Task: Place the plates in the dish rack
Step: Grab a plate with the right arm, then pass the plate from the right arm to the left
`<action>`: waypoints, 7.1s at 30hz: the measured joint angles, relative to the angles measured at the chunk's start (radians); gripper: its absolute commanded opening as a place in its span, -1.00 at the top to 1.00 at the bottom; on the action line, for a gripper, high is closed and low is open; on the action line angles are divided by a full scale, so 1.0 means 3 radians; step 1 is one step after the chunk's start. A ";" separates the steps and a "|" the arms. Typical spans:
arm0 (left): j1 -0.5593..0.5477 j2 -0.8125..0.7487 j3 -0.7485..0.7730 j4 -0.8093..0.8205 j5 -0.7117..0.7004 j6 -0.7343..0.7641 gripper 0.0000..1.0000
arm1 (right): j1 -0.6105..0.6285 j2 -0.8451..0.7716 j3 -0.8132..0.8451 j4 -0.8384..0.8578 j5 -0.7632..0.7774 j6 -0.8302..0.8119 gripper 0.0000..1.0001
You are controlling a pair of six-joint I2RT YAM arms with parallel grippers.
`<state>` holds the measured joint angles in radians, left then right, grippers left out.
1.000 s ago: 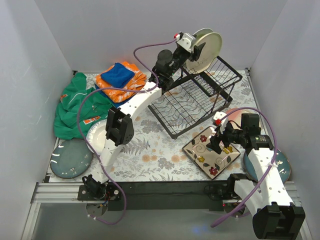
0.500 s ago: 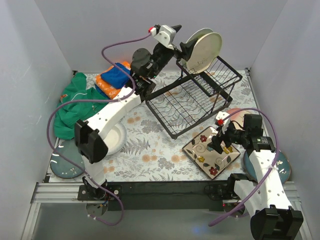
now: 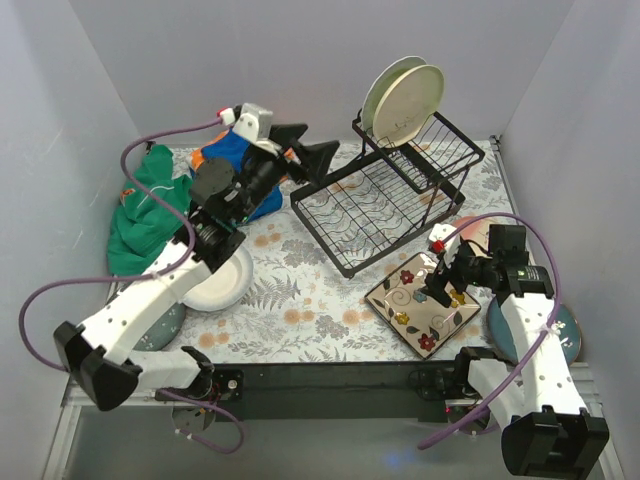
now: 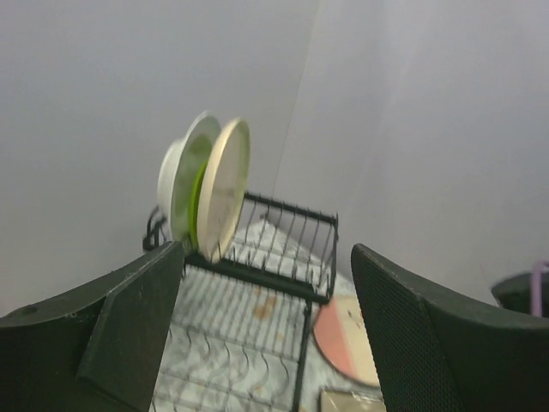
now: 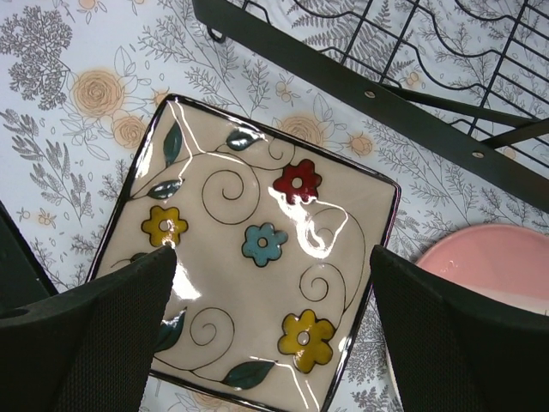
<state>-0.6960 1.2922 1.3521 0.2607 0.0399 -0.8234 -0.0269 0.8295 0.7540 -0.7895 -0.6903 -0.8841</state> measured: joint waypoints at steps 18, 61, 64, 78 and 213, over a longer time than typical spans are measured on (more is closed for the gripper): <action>0.0017 -0.1469 -0.1807 -0.1841 -0.0777 -0.1303 -0.56 | 0.1216 0.0440 0.0209 -0.0375 0.0108 -0.0146 -0.97; 0.0019 -0.2633 -0.1427 -0.3285 -0.1919 -0.1719 -0.50 | 0.3120 0.4824 0.2763 0.2758 0.0306 0.5339 -0.31; 0.0019 -0.2692 -0.1428 -0.3279 -0.1920 -0.1719 -0.50 | 0.3117 0.4922 0.2803 0.2906 0.0237 0.5550 -0.01; 0.0020 -0.2734 -0.1432 -0.3264 -0.1918 -0.1731 -0.50 | 0.3054 0.5243 0.2992 0.3468 0.0014 0.6184 0.73; 0.1349 -0.0629 -0.1855 -0.0609 0.2372 -0.3009 1.00 | 0.0944 0.1367 0.0938 0.3319 -0.0666 0.5889 -0.25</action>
<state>-0.2913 1.1034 0.7956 0.0780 0.7513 -1.7260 0.2562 1.2396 1.0355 0.2062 -0.8902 0.8825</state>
